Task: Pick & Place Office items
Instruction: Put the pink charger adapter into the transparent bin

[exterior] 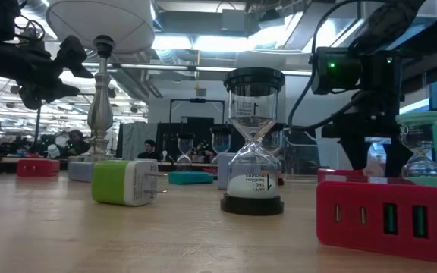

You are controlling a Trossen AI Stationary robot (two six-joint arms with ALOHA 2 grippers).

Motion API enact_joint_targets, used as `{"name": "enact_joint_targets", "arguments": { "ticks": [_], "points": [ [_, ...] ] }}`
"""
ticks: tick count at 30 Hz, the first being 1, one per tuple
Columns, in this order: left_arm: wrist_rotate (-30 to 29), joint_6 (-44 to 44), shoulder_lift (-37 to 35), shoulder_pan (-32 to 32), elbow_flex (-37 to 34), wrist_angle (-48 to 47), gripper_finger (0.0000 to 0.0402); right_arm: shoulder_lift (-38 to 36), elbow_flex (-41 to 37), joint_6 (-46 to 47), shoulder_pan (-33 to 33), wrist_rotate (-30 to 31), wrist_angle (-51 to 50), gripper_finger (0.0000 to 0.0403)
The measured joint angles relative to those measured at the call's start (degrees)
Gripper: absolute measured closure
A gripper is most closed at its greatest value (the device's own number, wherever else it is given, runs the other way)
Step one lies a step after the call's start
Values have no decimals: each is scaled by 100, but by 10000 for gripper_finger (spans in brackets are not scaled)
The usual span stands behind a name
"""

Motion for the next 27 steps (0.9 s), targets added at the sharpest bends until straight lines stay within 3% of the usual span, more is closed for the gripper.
{"name": "enact_joint_targets", "arguments": {
  "ticks": [13, 24, 27],
  "points": [
    [1, 0, 1, 1, 0, 0, 151, -127, 534, 1537, -13, 147, -167, 207],
    [3, -2, 0, 0, 0, 1, 151, -1313, 1810, 1740, -116, 127, -310, 207],
    [4, 0, 2, 0, 0, 0, 151, -1505, 2163, 1871, -291, 360, -299, 203]
  ]
}}
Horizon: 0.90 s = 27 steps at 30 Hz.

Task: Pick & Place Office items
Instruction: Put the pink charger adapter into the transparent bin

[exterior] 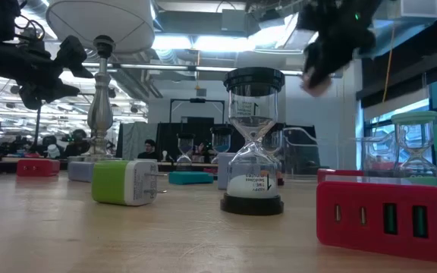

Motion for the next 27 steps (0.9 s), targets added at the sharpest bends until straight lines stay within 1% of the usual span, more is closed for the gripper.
{"name": "enact_joint_targets", "arguments": {
  "ticks": [3, 5, 9, 17, 21, 27],
  "points": [
    [-1, -1, -1, 2, 0, 0, 151, -40, 219, 415, -295, 509, 31, 199],
    [0, 0, -1, 1, 0, 0, 151, -12, 253, 720, -543, 669, 12, 198],
    [0, -2, -2, 0, 0, 0, 151, 204, 192, 1463, -1077, 590, 49, 198],
    [-1, 0, -1, 2, 0, 0, 151, 881, -306, 2692, -2017, 593, 81, 198],
    [0, 0, -2, 0, 0, 0, 151, 1156, -703, 3182, -2329, 596, 92, 198],
    [-2, -1, -2, 1, 0, 0, 151, 1295, -1268, 3806, -2672, 596, 478, 198]
  ]
}}
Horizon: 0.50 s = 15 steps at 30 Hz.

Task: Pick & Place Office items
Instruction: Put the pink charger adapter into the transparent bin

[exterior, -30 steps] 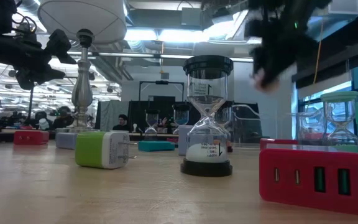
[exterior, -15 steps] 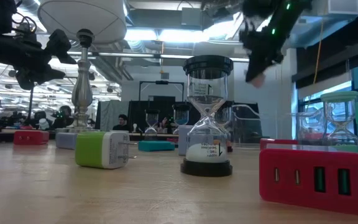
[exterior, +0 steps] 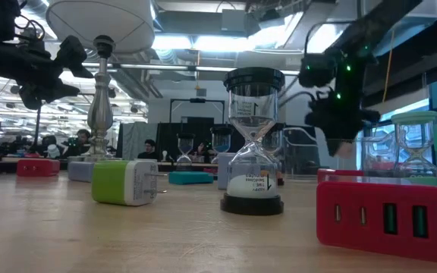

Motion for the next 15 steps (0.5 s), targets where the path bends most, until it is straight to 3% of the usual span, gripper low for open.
{"name": "enact_joint_targets", "arguments": {
  "ticks": [9, 15],
  "points": [
    [1, 0, 2, 0, 0, 0, 151, -2, -537, 1165, -201, 204, 1019, 198],
    [1, 1, 1, 0, 0, 0, 151, -2, -580, 1326, -197, 404, 1115, 198]
  ]
}}
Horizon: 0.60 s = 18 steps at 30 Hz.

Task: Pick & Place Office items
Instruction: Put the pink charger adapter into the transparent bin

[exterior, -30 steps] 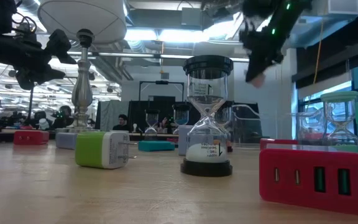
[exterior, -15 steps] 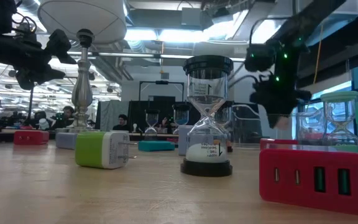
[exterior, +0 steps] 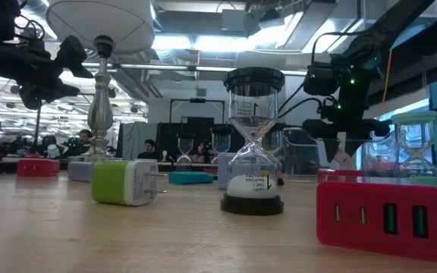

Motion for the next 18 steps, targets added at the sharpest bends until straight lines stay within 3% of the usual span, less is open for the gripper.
{"name": "enact_joint_targets", "arguments": {
  "ticks": [6, 18],
  "points": [
    [-1, 0, -1, 0, 0, 0, 151, 0, 0, 23, 0, 393, 18, 198],
    [-1, 0, 1, 0, 0, 0, 151, -1, 0, 117, 0, 396, 112, 161]
  ]
}}
